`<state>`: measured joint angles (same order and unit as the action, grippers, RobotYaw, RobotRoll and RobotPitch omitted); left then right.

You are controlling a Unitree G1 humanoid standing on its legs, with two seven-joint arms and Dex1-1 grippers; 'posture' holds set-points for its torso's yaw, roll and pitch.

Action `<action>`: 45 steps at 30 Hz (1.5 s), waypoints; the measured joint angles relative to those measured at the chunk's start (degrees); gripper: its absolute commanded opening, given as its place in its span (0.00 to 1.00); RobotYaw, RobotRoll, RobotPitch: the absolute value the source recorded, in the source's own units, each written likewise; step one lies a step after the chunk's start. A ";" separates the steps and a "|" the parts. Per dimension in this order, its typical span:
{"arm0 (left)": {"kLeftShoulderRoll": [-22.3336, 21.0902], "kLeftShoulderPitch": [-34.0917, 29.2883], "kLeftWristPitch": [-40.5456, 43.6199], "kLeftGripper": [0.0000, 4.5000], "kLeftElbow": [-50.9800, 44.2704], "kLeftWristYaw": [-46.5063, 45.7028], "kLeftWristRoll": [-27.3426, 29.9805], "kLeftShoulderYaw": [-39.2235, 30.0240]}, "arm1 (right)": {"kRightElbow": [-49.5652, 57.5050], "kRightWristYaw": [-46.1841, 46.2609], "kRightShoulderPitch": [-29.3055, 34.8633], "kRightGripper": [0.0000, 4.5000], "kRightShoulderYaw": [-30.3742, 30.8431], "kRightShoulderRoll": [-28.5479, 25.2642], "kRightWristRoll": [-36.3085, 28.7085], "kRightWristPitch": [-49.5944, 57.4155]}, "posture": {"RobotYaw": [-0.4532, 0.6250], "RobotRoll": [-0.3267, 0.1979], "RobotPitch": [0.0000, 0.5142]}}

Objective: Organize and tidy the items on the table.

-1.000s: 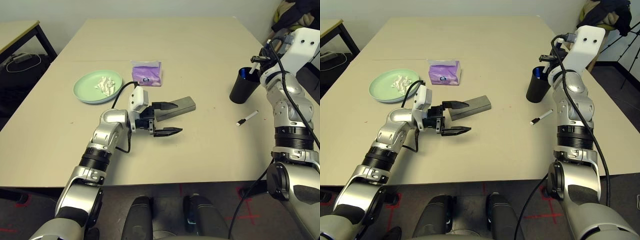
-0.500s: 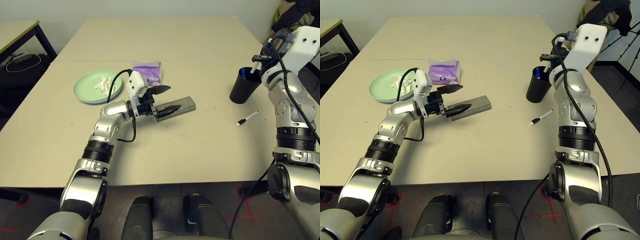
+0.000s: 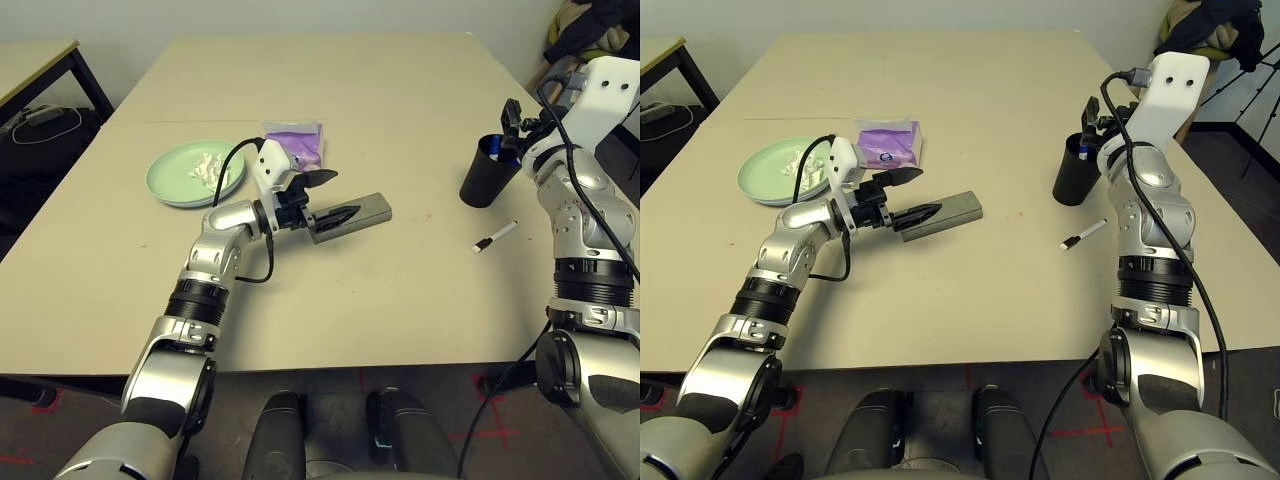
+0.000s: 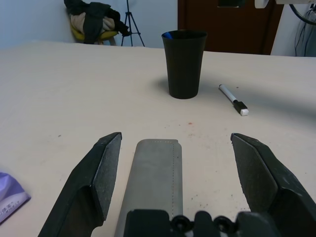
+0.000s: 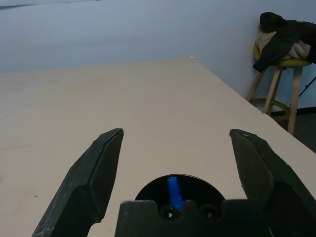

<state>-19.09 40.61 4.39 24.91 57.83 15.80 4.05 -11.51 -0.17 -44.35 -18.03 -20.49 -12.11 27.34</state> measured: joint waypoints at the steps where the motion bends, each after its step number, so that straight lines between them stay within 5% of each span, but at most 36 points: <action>1: -0.13 0.35 0.18 1.00 0.00 0.02 0.02 -0.20 | 0.00 -0.12 0.00 0.99 0.03 -0.11 0.07 0.02 | 0.55 0.62 0.15; 8: -1.26 1.53 1.72 1.00 -1.70 0.80 0.27 -0.88 | -1.74 -8.58 -1.82 0.99 0.20 -1.40 -2.01 -4.76 | 0.56 0.62 0.18; 19: -1.89 -1.75 4.72 1.00 -8.29 -0.05 0.72 -1.11 | -5.49 -52.44 3.72 0.99 12.03 -13.97 -7.82 -11.74 | 0.59 0.62 0.20; 28: -2.46 -3.14 5.91 1.00 -10.68 0.09 0.92 -0.99 | -27.00 -72.45 -1.60 0.99 29.91 -27.72 12.73 -38.46 | 0.62 0.62 0.20; 37: -2.78 -5.36 6.01 1.00 -13.14 1.44 1.03 -0.55 | -48.30 -81.22 -19.07 0.99 40.42 -28.69 27.69 -60.64 | 0.64 0.62 0.25; 45: -3.86 -8.46 6.38 1.00 -15.86 4.86 1.20 1.28 | -57.03 -78.40 -24.77 0.99 45.06 -25.93 37.14 -69.06 | 0.64 0.62 0.30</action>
<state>-22.96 32.15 10.77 9.06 62.69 17.01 5.33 -68.54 -78.57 -69.12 27.03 -46.42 25.04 -41.72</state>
